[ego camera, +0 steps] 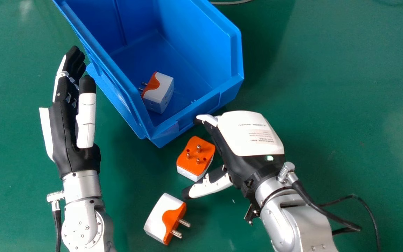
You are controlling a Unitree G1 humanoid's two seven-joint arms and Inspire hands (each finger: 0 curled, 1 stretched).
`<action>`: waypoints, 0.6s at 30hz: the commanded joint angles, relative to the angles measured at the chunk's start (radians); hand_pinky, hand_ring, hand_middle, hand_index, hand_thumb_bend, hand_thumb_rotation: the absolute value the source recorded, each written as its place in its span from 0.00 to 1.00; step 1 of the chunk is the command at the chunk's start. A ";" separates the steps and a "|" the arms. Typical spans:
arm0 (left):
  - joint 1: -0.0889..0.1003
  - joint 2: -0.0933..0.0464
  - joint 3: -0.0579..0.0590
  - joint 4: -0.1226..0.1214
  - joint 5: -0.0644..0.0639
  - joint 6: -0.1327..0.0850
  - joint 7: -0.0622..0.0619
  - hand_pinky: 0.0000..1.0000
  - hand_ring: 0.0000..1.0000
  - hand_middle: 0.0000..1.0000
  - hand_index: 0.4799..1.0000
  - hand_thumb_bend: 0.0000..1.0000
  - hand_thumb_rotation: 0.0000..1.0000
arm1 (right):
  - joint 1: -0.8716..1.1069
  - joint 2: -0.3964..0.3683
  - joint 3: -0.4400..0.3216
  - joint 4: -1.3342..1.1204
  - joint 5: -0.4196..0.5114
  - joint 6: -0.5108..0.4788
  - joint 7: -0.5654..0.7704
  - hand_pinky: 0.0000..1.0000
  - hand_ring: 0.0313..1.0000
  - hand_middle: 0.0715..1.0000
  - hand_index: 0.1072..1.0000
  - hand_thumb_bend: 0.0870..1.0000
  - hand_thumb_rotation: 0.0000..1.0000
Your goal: Pick all objects and put in blue box
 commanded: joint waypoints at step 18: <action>0.009 -0.001 -0.006 -0.010 0.005 -0.025 -0.002 0.91 0.92 0.91 0.75 0.82 0.81 | -0.059 0.017 0.019 0.105 0.070 -0.047 -0.142 0.58 0.76 0.80 0.79 0.79 0.38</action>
